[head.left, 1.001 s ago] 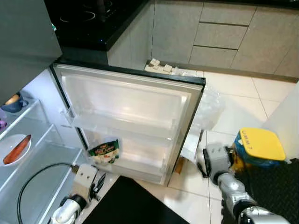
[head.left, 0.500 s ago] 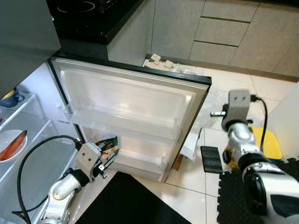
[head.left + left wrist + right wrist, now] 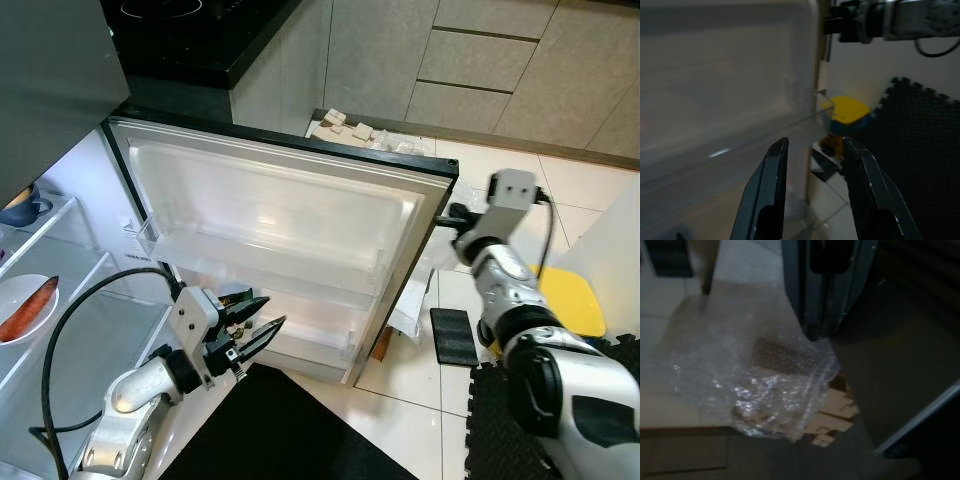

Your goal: Restocking fridge

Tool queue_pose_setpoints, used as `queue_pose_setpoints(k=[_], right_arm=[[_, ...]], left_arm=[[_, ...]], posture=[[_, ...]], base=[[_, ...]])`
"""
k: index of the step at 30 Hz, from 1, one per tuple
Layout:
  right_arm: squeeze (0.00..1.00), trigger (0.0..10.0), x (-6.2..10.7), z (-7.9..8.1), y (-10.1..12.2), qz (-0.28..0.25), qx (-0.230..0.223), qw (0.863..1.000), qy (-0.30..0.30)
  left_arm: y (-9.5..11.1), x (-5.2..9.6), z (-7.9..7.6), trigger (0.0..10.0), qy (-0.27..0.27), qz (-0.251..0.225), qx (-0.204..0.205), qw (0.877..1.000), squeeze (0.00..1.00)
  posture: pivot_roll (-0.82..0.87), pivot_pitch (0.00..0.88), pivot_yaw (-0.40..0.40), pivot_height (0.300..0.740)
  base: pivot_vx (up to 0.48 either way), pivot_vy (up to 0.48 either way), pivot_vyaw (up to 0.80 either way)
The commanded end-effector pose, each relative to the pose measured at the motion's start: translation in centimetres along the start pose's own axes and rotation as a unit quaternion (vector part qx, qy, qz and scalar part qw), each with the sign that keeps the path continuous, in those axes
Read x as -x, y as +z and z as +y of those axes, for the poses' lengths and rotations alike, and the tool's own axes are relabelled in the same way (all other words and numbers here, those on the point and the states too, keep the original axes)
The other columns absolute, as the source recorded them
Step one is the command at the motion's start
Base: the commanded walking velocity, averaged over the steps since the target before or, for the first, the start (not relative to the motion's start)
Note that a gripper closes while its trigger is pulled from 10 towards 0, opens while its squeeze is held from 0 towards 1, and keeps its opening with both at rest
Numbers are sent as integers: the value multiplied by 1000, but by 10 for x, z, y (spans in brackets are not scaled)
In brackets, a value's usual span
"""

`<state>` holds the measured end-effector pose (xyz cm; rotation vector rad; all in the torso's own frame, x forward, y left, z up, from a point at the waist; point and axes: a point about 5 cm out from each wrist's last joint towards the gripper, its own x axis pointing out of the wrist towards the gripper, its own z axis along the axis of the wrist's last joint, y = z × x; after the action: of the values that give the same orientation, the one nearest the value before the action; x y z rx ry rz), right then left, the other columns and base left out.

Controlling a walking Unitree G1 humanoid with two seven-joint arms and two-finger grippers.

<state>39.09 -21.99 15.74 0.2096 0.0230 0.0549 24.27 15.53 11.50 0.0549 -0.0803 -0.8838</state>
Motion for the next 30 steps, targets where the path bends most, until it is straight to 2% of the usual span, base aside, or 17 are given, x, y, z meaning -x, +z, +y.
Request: queue_pose_setpoints(k=[1, 2, 6, 12, 14, 16, 17, 18, 19, 20, 23, 24, 25, 26, 28, 29, 30], right_arm=[[0, 10000, -1, 8, -3, 9, -20, 999, 31], [0, 10000, -2, 15, -6, 13, -37, 997, 66], [0, 10000, -1, 26, -11, 22, -62, 989, 133], [0, 10000, 3, 27, -15, 28, -82, 981, 173], [0, 10000, 6, 32, -20, 31, -113, 970, 213], [0, 10000, 6, 32, -20, 31, -113, 970, 213], [0, 10000, 8, 37, -23, 33, -133, 961, 241], [0, 10000, 8, 37, -23, 33, -133, 961, 241], [0, 10000, 10, 41, -26, 35, -147, 952, 266], [0, 10000, 13, 48, -32, 45, -164, 936, 307], [0, 10000, 13, 48, -32, 45, -164, 936, 307], [0, 10000, 16, 53, -35, 52, -175, 925, 333], [0, 10000, 16, 53, -35, 52, -175, 925, 333], [0, 10000, 23, 61, -43, 71, -186, 900, 387], [0, 10000, 23, 61, -43, 71, -186, 900, 387], [0, 10000, 31, 68, -51, 88, -200, 870, 441], [0, 10000, 40, 74, -55, 95, -218, 841, 487]], left_arm=[[1, 3, -1, 10000, -12, 12, 3, 1000, 0], [2, 2, 0, 10000, -14, 14, 3, 1000, 0], [1, 5, 3, 10000, -12, 25, 7, 1000, 0], [-5, 13, 3, 10000, -10, 57, 14, 998, 0], [-23, 26, 6, 10000, 9, 104, 7, 994, 0], [-23, 26, 6, 10000, 9, 104, 7, 994, 0], [-32, 32, 10, 10000, 35, 122, -1, 992, 0], [-32, 32, 10, 10000, 35, 122, -1, 992, 0], [-39, 38, 15, 10000, 70, 137, -10, 988, 0], [-48, 47, 24, 10000, 130, 151, -13, 980, 0], [-48, 47, 24, 10000, 130, 151, -13, 980, 0], [-53, 53, 30, 10000, 168, 161, -13, 973, 0], [-53, 53, 30, 10000, 168, 161, -13, 973, 0], [-61, 64, 36, 10000, 223, 165, -3, 961, 0], [-61, 64, 36, 10000, 223, 165, -3, 961, 0], [-71, 78, 38, 10000, 268, 179, 13, 947, 0], [-86, 93, 32, 10000, 294, 205, 35, 933, 0]], posture=[[-16, 115, -40, 738], [-17, 115, -37, 738], [-18, 112, -33, 738], [-18, 109, -32, 738], [-18, 109, -29, 738], [-18, 109, -29, 738], [-18, 109, -26, 738], [-18, 109, -26, 738], [-18, 109, -24, 738], [-18, 109, -21, 738], [-18, 109, -21, 738], [-18, 109, -21, 738], [-18, 109, -21, 738], [-15, 108, -17, 738], [-15, 108, -17, 738], [-14, 106, -16, 738], [-13, 107, -12, 738]], base=[[0, 0, 0], [0, 0, 0], [0, 0, 0], [0, 0, 0], [0, 0, 0], [0, 0, 0], [0, 0, 0], [0, 0, 0], [0, 0, 0], [0, 0, 0], [0, 0, 0], [0, 0, 0], [0, 0, 0], [0, 0, 0], [0, 0, 0], [0, 0, 0], [0, 0, 0]])
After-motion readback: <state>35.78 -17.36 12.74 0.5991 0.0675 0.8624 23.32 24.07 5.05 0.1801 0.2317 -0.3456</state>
